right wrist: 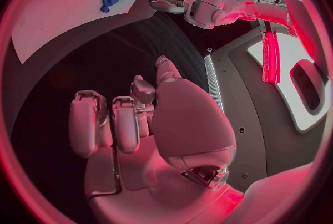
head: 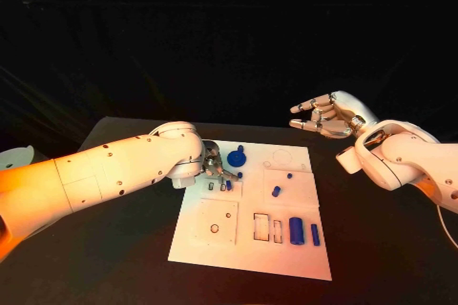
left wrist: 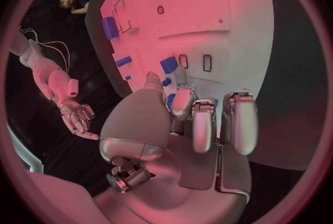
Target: Assemble the parts on the task board
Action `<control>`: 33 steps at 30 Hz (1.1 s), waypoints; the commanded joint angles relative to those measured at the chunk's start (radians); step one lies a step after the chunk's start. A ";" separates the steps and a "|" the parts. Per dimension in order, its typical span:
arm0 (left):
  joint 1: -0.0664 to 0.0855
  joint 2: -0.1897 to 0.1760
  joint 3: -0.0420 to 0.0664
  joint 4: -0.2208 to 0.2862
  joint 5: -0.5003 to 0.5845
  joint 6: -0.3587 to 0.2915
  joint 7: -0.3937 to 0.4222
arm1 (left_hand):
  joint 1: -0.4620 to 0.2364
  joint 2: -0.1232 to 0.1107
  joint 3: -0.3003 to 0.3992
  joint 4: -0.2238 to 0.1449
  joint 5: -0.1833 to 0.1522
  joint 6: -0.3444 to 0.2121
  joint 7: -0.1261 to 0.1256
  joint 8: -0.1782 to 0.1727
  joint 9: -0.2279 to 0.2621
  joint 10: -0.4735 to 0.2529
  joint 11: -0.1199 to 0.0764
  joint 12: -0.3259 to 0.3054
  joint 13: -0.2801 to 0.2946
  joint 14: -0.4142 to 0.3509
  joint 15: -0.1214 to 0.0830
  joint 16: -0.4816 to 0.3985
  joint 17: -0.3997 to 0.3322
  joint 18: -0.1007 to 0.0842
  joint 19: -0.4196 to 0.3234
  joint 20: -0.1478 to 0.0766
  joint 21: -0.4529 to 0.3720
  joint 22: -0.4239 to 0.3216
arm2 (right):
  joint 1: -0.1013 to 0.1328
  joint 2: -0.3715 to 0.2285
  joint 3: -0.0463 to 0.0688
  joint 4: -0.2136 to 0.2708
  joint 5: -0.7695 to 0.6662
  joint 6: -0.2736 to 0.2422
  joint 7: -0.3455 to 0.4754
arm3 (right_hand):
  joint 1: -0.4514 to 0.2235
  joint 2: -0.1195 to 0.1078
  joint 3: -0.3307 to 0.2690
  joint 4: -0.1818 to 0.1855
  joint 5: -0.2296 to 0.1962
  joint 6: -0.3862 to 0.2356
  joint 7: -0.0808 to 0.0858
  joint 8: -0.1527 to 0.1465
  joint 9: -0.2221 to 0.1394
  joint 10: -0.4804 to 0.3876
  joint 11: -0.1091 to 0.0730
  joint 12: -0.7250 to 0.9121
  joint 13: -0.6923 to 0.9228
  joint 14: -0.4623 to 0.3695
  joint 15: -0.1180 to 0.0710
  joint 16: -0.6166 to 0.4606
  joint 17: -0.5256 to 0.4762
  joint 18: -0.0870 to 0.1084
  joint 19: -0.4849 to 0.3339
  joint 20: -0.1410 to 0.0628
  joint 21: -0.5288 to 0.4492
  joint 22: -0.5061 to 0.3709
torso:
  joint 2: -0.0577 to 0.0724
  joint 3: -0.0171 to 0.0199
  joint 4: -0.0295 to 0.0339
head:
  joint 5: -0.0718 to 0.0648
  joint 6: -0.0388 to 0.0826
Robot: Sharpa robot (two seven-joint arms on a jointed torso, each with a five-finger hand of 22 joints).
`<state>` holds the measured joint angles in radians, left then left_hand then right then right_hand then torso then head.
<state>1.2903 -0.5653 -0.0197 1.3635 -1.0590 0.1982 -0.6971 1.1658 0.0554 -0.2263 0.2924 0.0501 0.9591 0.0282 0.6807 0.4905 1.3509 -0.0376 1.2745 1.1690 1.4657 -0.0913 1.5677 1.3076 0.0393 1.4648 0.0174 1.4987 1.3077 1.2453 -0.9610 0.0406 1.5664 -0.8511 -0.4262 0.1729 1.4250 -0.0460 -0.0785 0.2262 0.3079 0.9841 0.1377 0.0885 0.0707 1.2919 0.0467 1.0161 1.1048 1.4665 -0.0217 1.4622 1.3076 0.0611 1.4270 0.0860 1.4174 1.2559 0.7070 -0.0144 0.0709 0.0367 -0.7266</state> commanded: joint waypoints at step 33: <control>0.001 0.040 -0.001 -0.036 0.007 0.048 -0.056 | 0.027 -0.064 0.204 -0.002 -0.002 -0.031 -0.001 0.030 0.054 0.010 -0.003 0.002 0.008 0.105 -0.007 0.003 0.263 -0.014 0.063 -0.007 0.009 0.143 | -0.005 0.014 -0.001 -0.006 -0.022 0.015 -0.006 | -0.012 -0.001 -0.008 0.001 0.005 0.008 -0.001 0.000 -0.001 -0.003 0.002 -0.010 -0.006 0.065 -0.005 -0.009 0.092 0.006 -0.001 -0.009 -0.008 -0.007 | 0.000 -0.0008 0.0087 | -0.007 -0.013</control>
<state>1.2902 -0.5285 -0.0213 1.3280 -1.0580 0.2296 -0.6980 1.1925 -0.0014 -0.0255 0.2910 0.0501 0.9375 0.0282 0.7076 0.5435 1.3544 -0.0411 1.2743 1.1756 1.4656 -0.0912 1.5677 1.3073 0.0395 1.4648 0.0175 1.5025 1.3075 1.2414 -0.9484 0.0398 1.5610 -0.8620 -0.4168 0.1636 1.4250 -0.0460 -0.0812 0.2290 0.3079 0.9840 0.1376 0.0885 0.0705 1.2918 0.0468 1.0123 1.0985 1.4665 -0.0216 1.4583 1.3073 0.0611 1.4269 0.0860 1.4135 1.2501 0.7074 -0.0150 0.0786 0.0304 -0.7384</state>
